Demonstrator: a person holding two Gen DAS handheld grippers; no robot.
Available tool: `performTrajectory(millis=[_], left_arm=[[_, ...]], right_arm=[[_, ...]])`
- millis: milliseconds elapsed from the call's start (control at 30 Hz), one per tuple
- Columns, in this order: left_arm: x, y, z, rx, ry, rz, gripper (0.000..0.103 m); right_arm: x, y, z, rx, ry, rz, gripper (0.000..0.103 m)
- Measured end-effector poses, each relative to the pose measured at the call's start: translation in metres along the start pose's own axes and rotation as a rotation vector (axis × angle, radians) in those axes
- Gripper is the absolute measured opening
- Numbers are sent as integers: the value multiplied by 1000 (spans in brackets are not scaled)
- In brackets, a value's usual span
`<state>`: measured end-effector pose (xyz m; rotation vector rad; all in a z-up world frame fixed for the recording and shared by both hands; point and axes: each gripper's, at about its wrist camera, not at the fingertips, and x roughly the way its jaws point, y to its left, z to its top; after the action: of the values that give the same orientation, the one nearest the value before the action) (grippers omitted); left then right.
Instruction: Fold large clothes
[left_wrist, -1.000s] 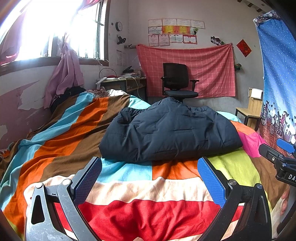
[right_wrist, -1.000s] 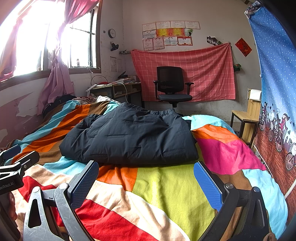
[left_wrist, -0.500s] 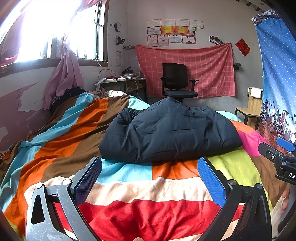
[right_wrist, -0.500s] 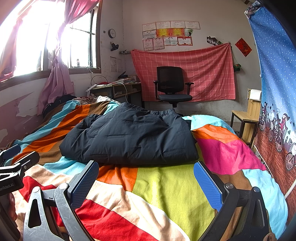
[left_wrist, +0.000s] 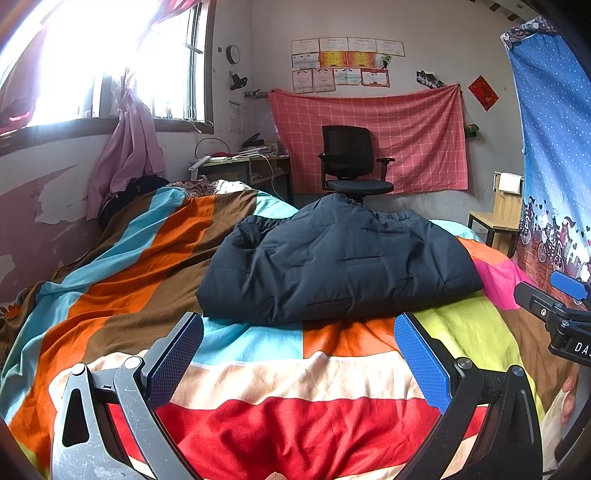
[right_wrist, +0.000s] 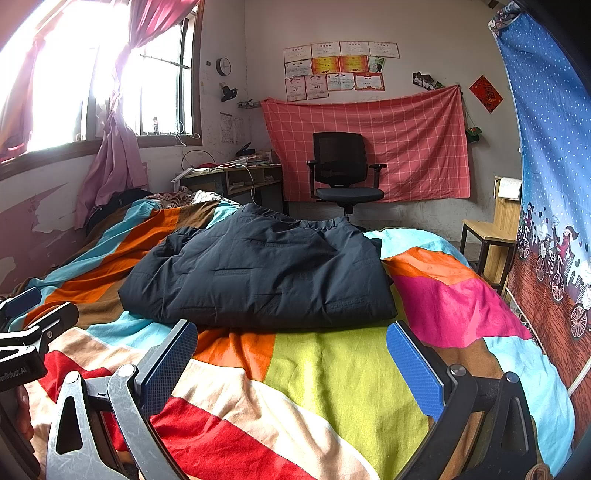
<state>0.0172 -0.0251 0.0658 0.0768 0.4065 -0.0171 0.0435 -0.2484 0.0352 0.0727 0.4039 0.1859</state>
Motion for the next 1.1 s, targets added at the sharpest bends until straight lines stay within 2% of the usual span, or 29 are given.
performTrajectory(millis=[700,1033,1100], left_arm=[[0,-1,-1,2,-1,-2,101],[1,11,-1,-27,2,-55,101],[1,10,-1,-16,5,-43,101]], right_arm=[[0,0,0,1,0,0,103],[0,0,0,1,-1,1,103],[0,0,0,0,1,0,103]])
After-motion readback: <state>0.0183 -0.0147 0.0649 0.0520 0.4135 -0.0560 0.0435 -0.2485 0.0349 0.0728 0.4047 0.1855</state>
